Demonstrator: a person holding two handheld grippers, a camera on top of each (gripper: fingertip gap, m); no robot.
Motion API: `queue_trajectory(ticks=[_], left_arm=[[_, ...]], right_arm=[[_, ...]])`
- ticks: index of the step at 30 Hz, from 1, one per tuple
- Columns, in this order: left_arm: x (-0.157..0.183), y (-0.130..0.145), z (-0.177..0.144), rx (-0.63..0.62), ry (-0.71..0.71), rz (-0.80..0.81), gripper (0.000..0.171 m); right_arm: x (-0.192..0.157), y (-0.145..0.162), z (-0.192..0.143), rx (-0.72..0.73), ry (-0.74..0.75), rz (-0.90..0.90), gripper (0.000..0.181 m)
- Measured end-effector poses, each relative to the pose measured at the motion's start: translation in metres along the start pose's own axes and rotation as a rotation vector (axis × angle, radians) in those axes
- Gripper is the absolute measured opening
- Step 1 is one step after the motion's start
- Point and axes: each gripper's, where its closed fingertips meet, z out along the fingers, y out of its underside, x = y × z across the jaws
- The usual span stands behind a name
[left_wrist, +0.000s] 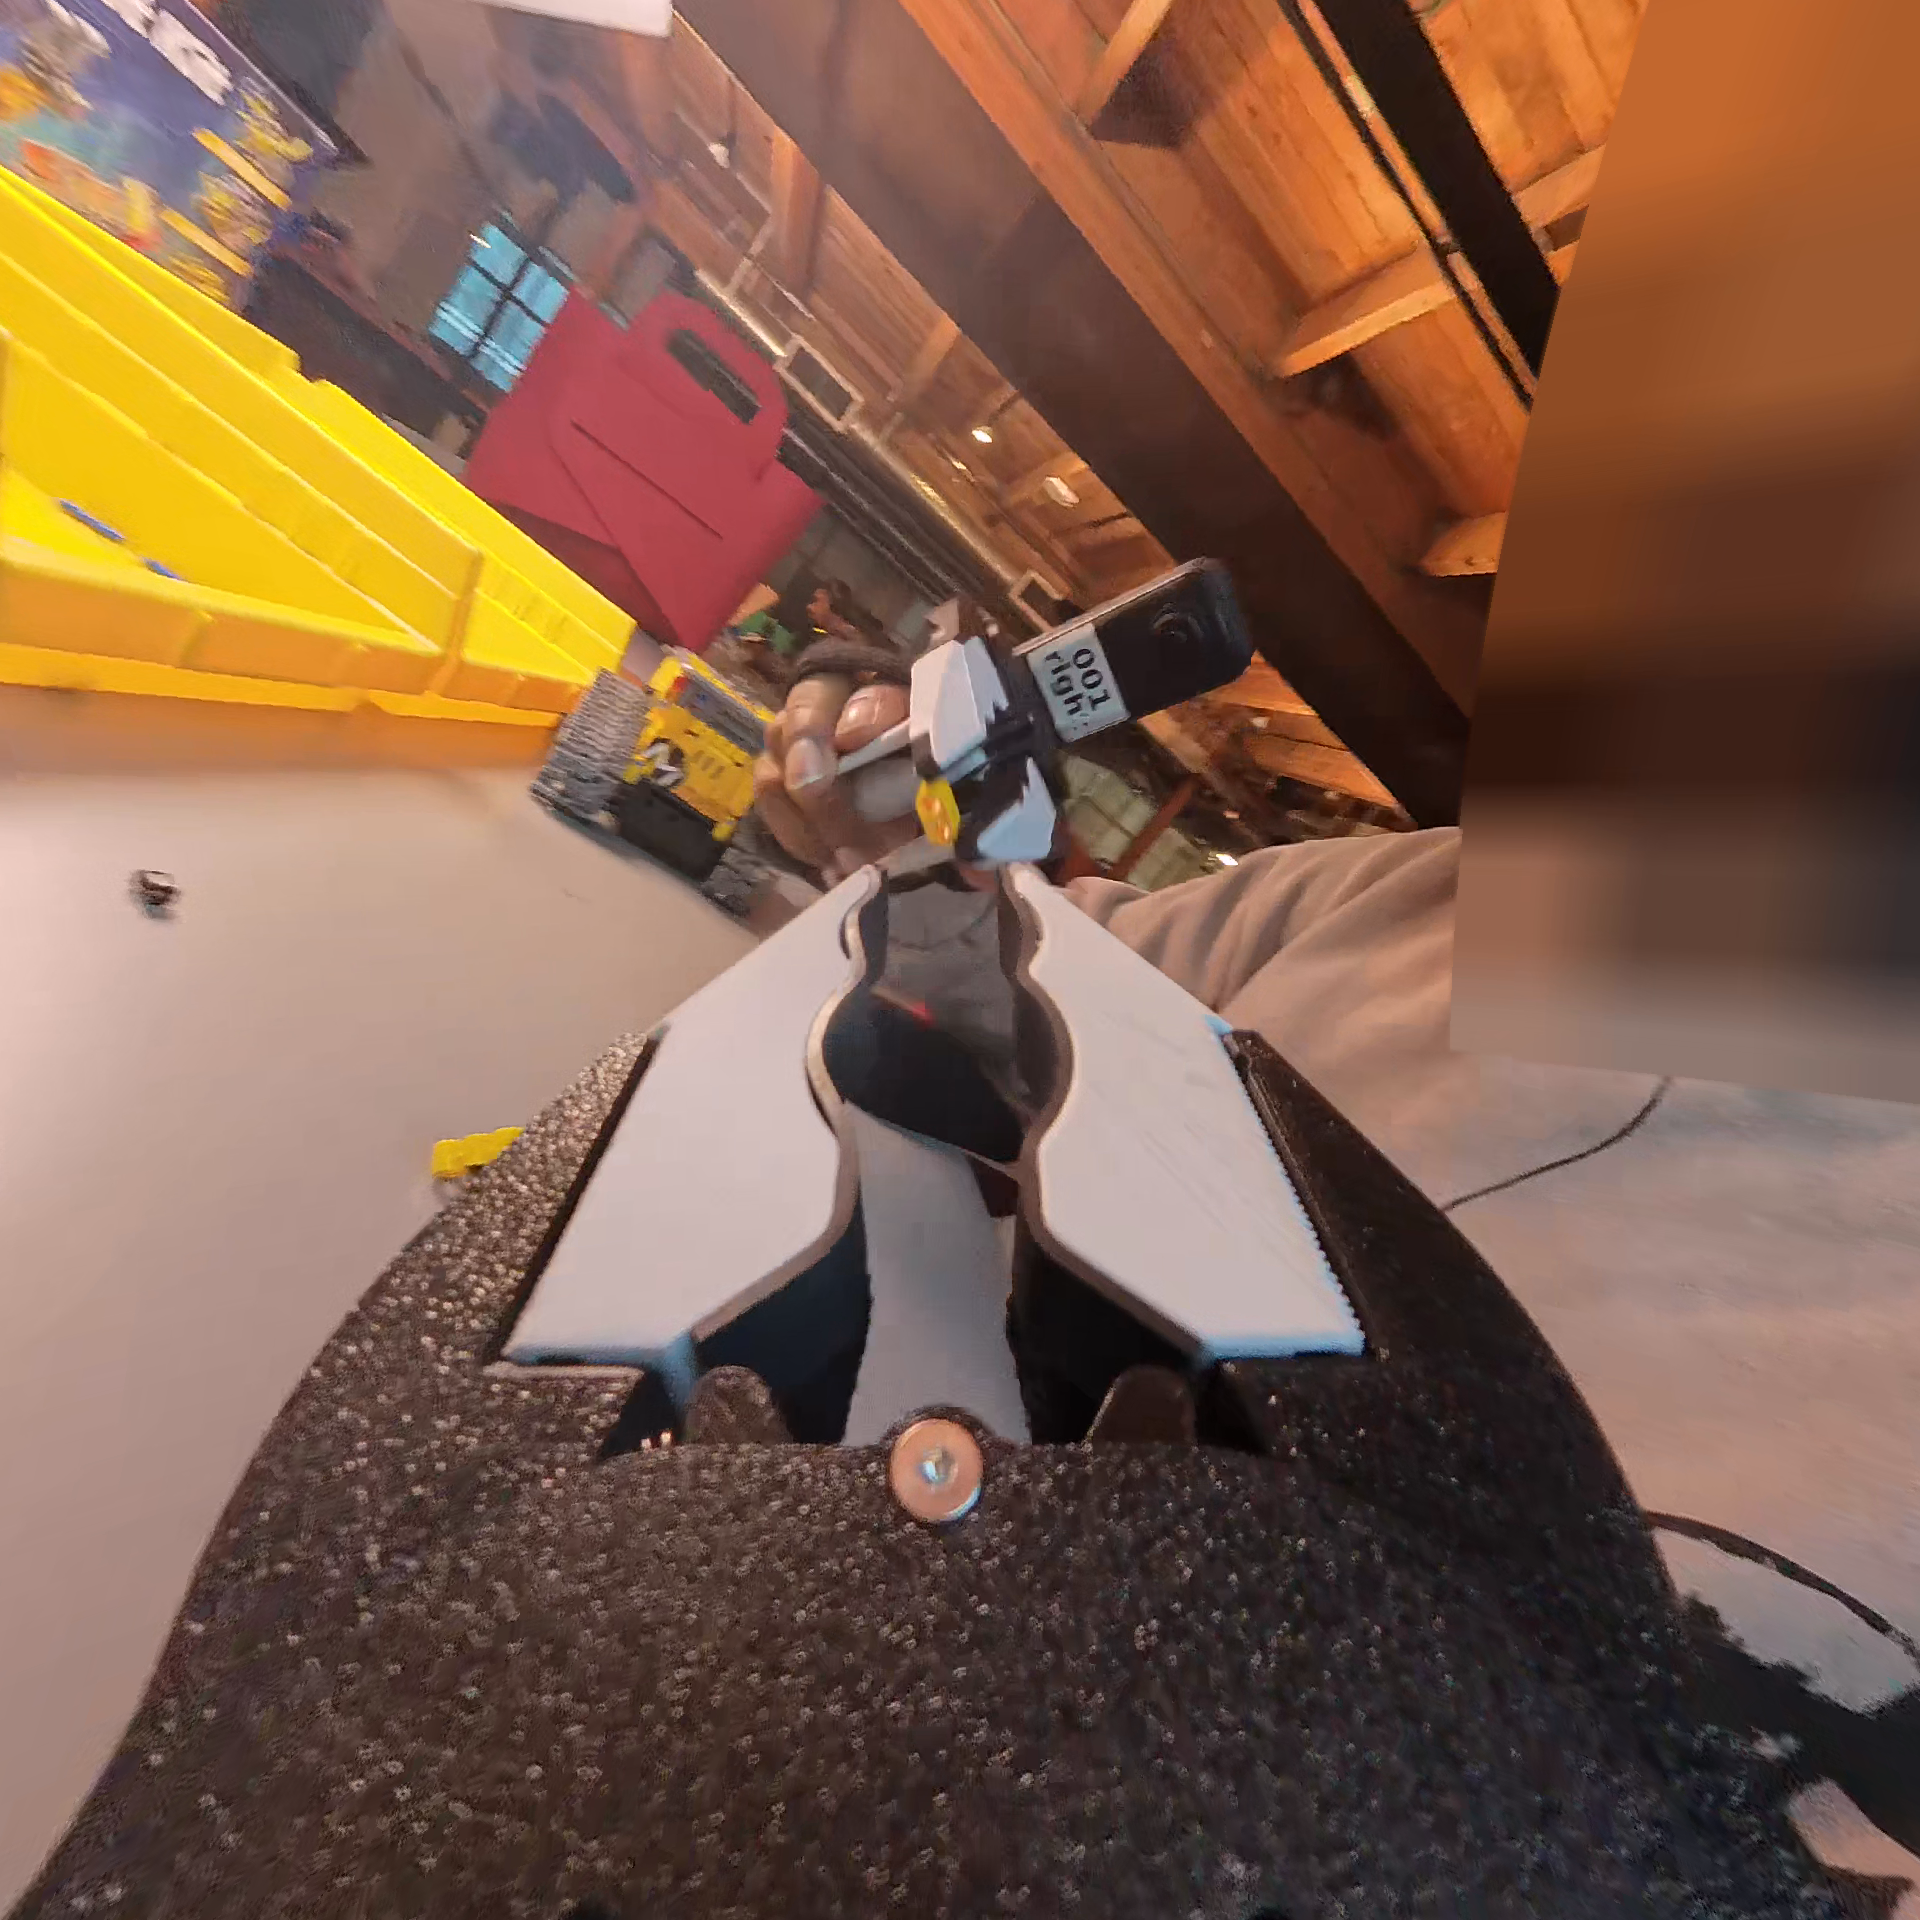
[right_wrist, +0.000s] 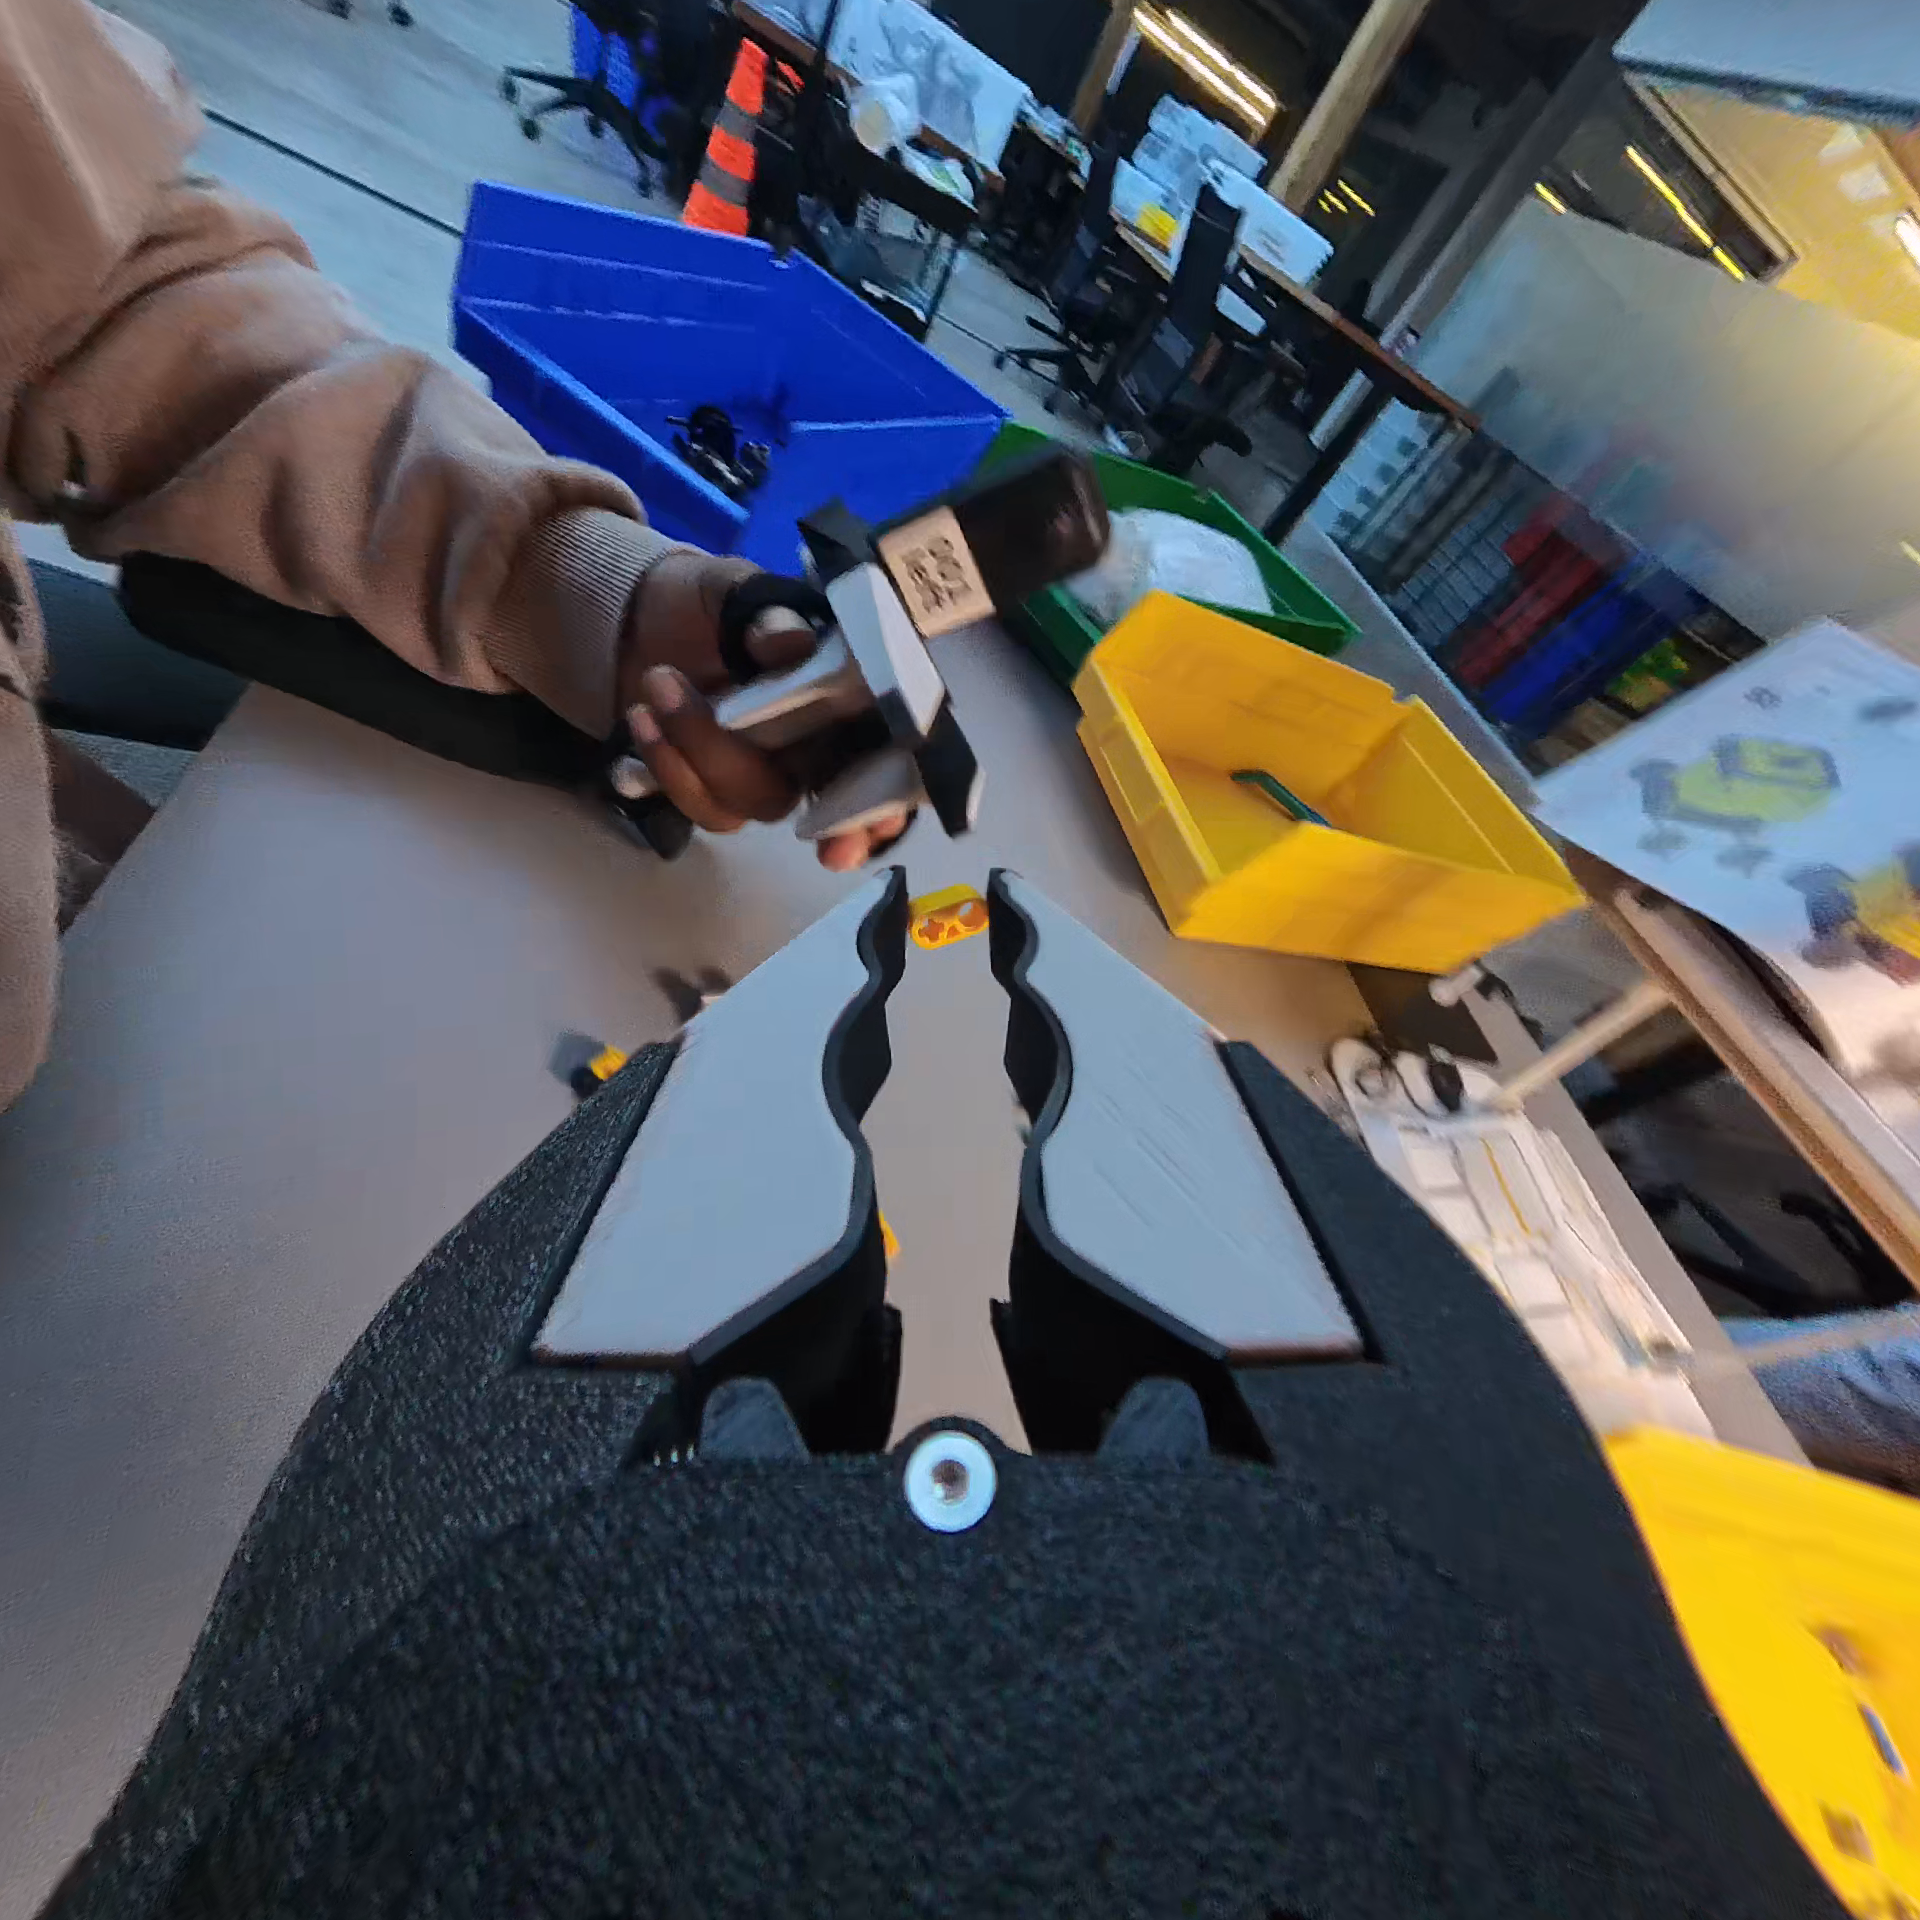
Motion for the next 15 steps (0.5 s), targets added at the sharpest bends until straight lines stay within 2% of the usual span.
queue_trajectory(ticks=[2, 5, 8, 10, 13, 15], left_arm=[[-0.013, -0.004, -0.009, -0.018, -0.137, 0.101, 0.025], [-0.032, -0.005, -0.020, -0.095, -0.334, 0.245, 0.032], [-0.037, -0.005, -0.024, -0.138, -0.407, 0.309, 0.038], [-0.045, -0.003, -0.028, -0.176, -0.468, 0.360, 0.039], [-0.060, 0.004, -0.035, -0.237, -0.555, 0.417, 0.039], [-0.070, 0.009, -0.039, -0.272, -0.592, 0.428, 0.040]], right_arm=[[0.035, 0.019, -0.034, -0.097, 0.104, 0.036, 0.013], [0.113, 0.059, -0.106, -0.291, 0.312, 0.096, 0.013], [0.194, 0.112, -0.189, -0.458, 0.502, 0.204, 0.014], [0.233, 0.154, -0.237, -0.551, 0.574, 0.308, 0.014], [0.266, 0.211, -0.283, -0.672, 0.605, 0.431, 0.014], [0.273, 0.246, -0.300, -0.753, 0.589, 0.518, 0.014]])
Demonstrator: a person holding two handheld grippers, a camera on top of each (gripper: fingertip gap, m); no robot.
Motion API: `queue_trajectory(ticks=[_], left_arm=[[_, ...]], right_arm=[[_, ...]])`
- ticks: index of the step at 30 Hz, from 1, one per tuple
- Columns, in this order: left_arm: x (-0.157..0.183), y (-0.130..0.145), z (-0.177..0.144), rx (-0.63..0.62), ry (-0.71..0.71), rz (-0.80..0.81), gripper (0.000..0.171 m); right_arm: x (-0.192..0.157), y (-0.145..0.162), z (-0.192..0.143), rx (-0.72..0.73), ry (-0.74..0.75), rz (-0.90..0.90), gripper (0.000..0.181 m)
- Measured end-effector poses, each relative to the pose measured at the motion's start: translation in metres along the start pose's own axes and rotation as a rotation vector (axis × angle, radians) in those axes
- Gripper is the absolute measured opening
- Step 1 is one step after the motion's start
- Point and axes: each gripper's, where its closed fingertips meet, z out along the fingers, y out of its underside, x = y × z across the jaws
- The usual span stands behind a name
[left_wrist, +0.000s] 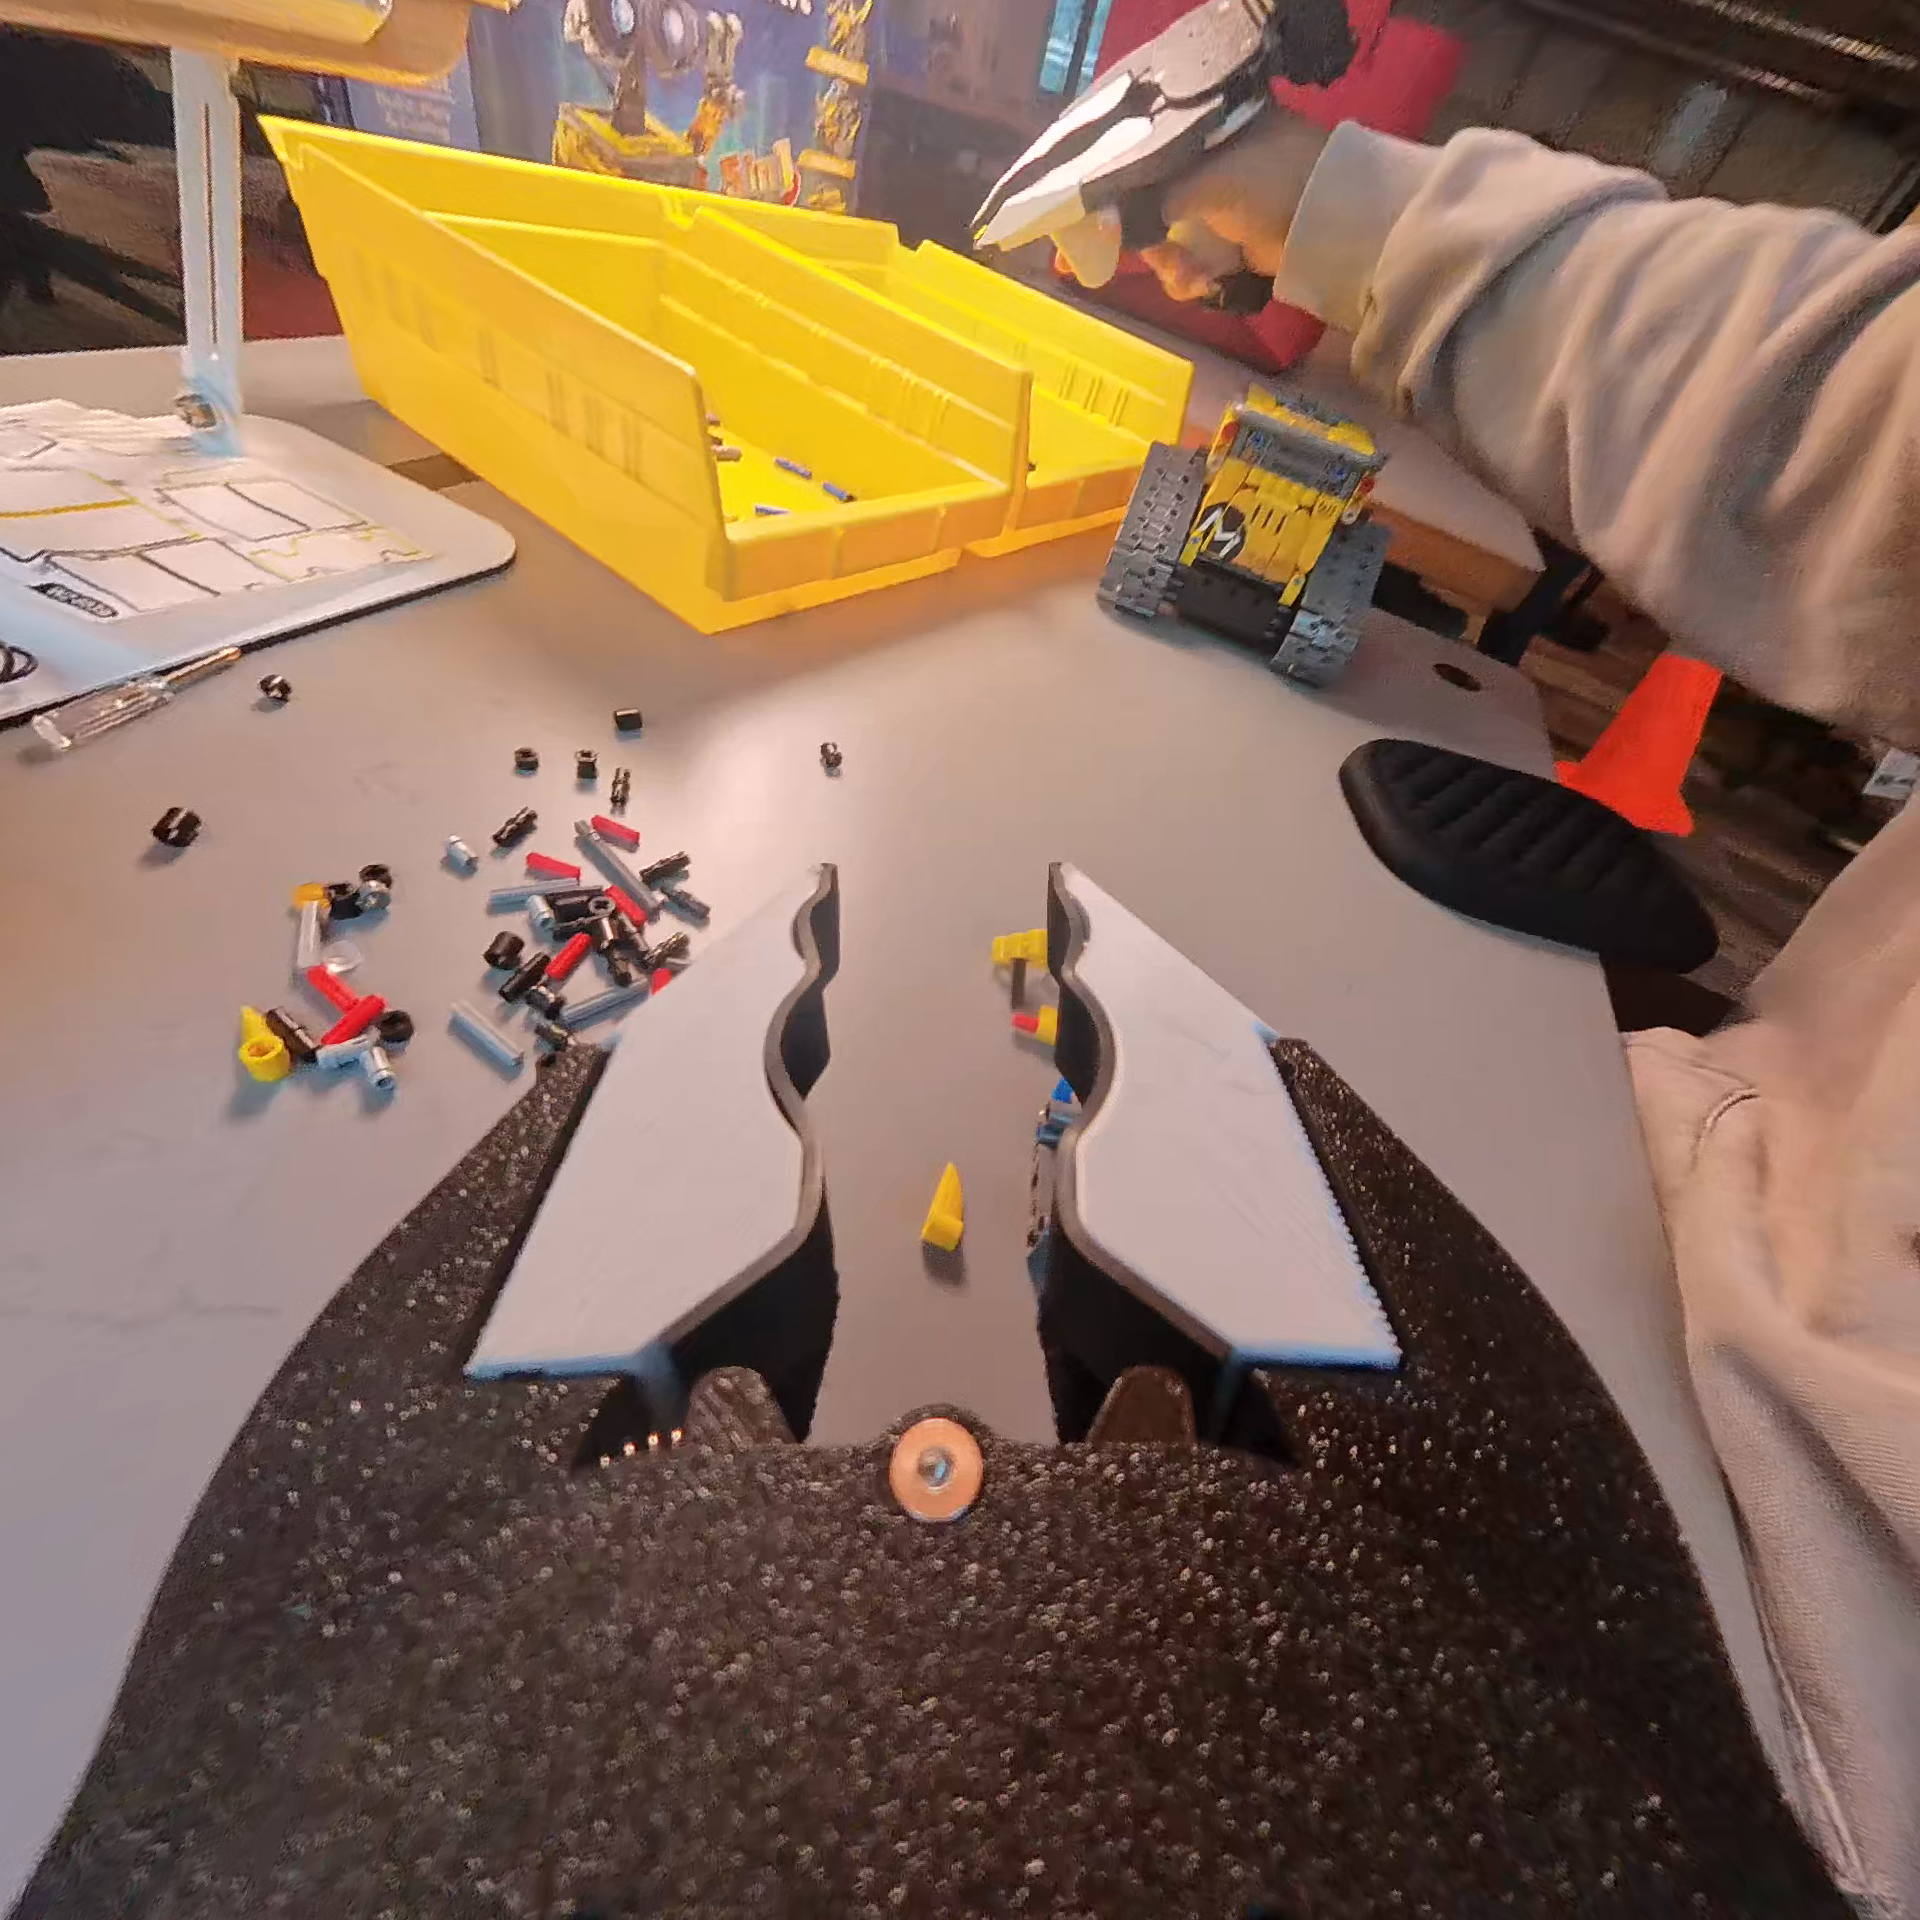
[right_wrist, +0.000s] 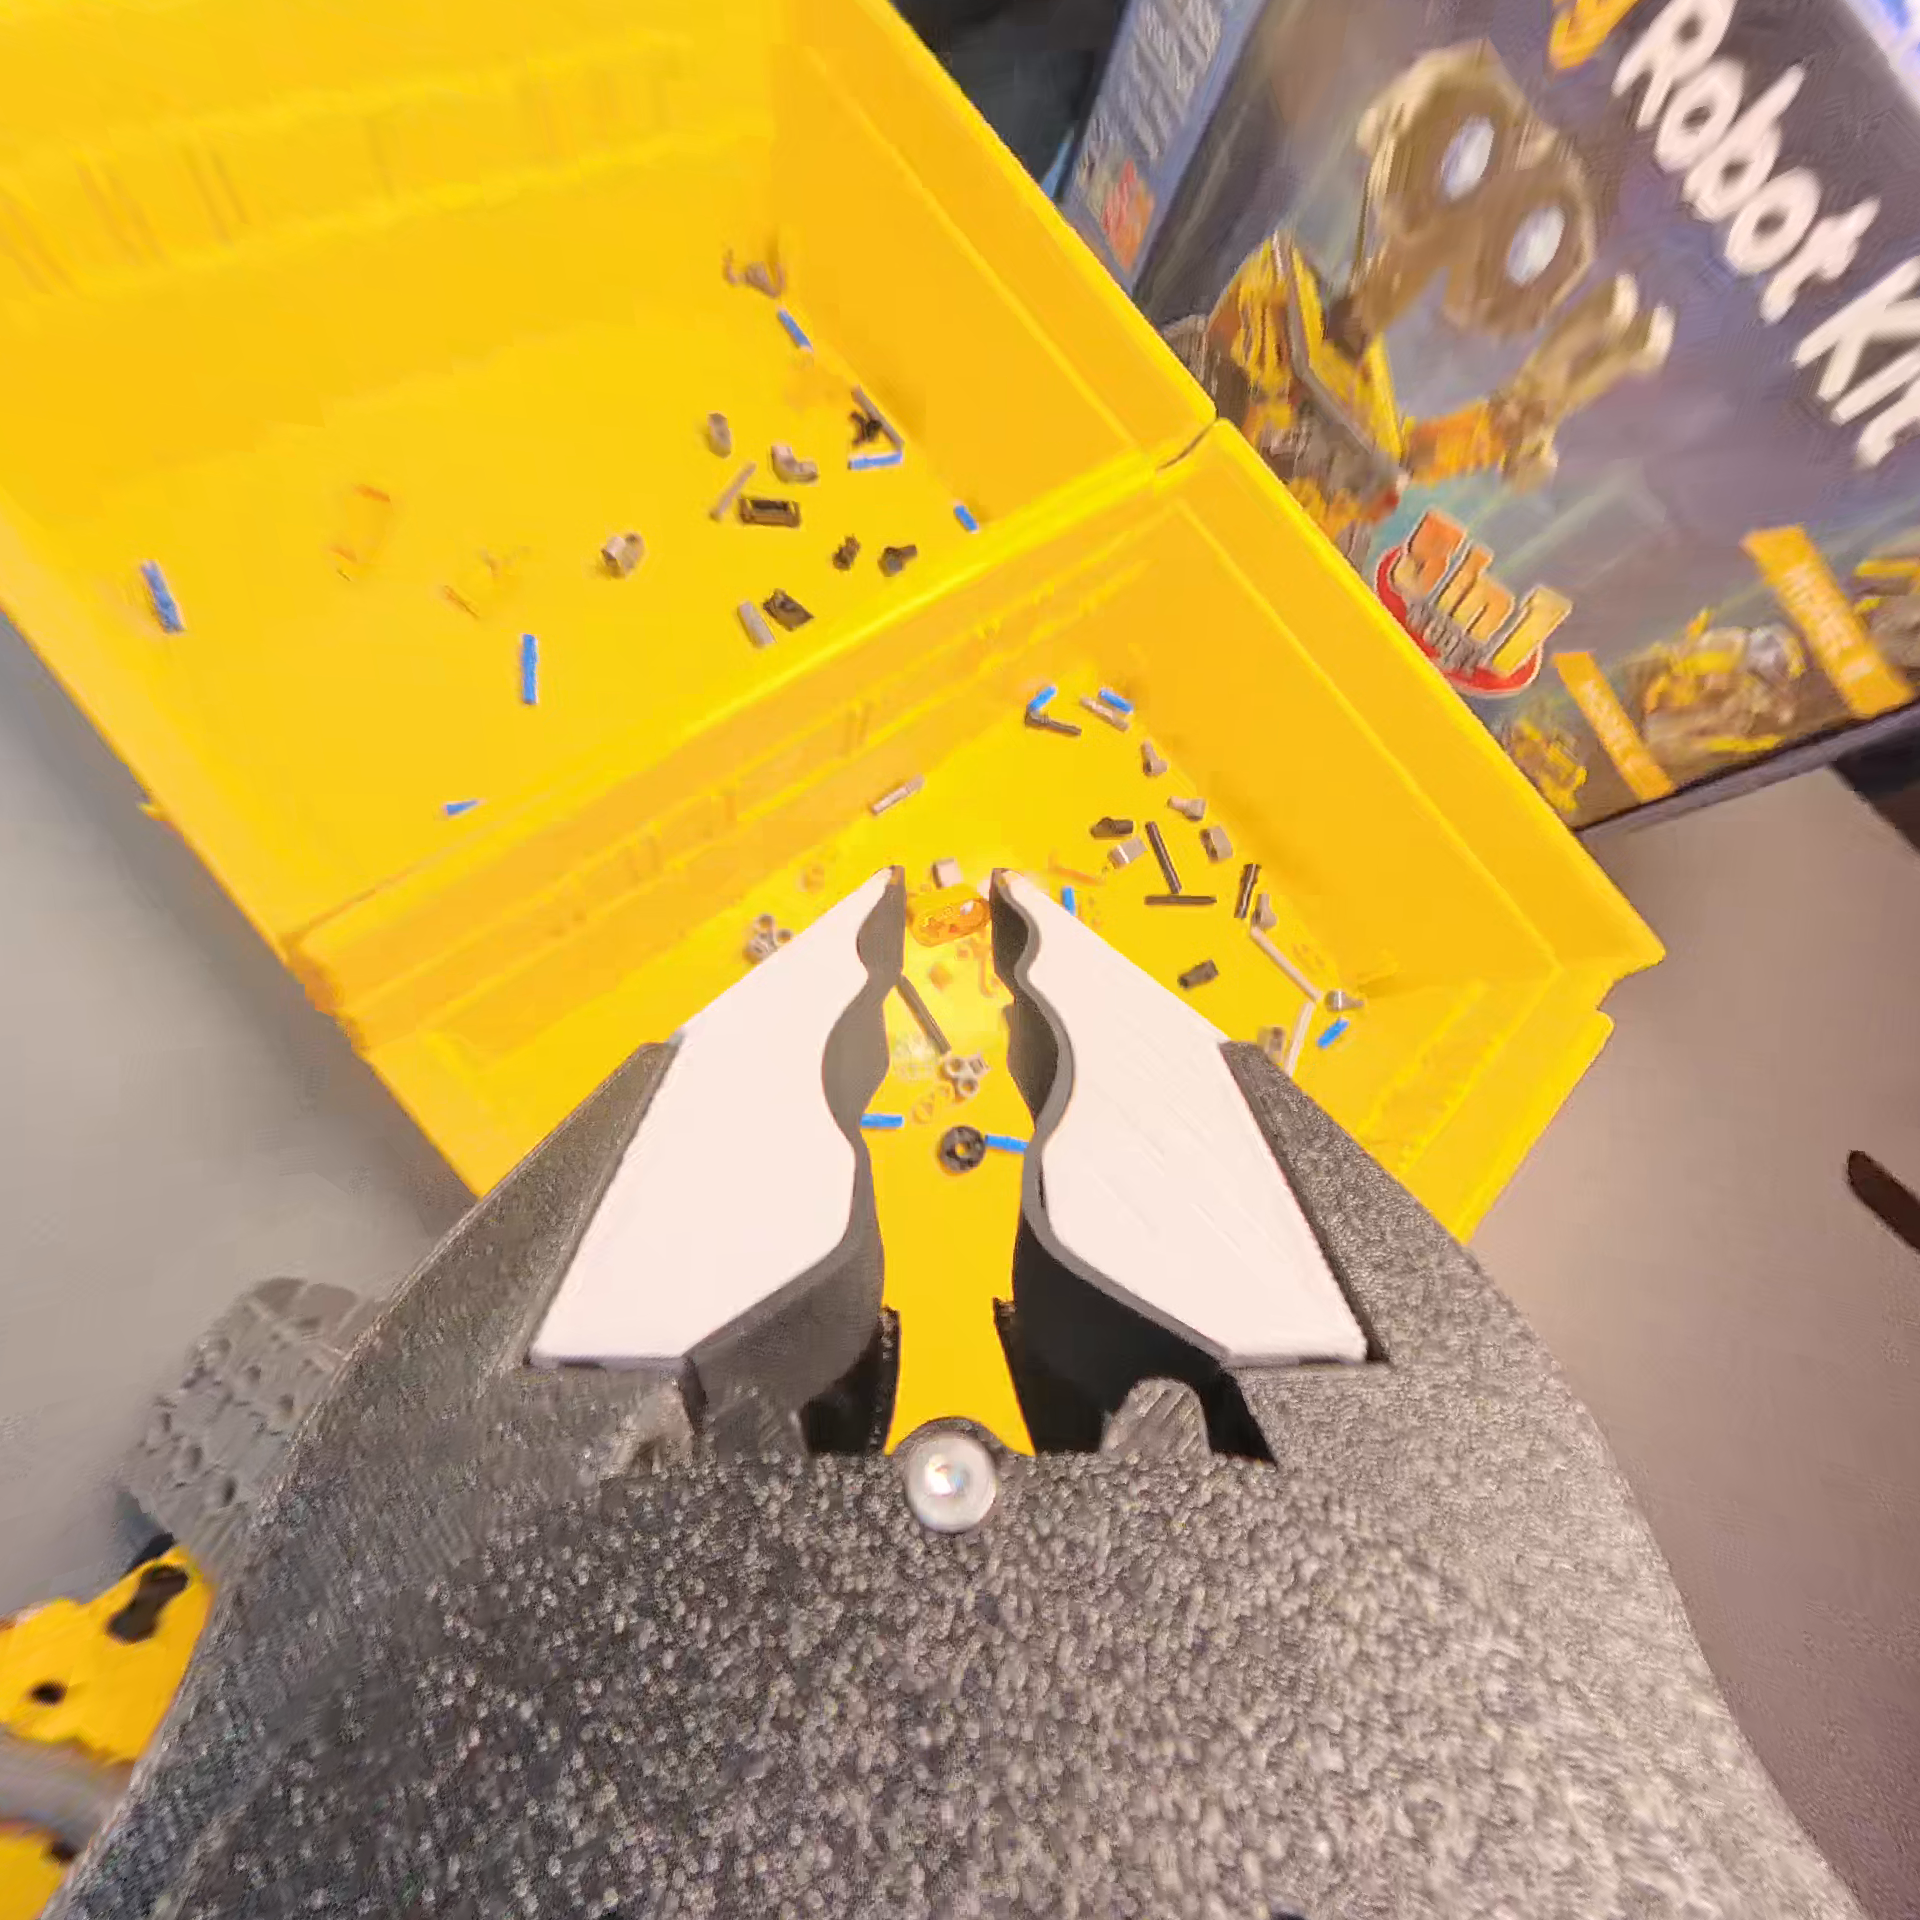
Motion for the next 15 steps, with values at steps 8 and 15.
queue_trajectory(ticks=[8, 15], left_arm=[[-0.003, 0.012, 0.008, -0.034, 0.025, -0.040, 0.040], [0.000, 0.018, 0.011, -0.071, 0.028, -0.012, 0.041]], right_arm=[[0.020, 0.042, 0.052, -0.240, 0.005, 0.025, 0.015], [0.021, 0.024, 0.045, -0.170, 0.055, 0.042, 0.025]])
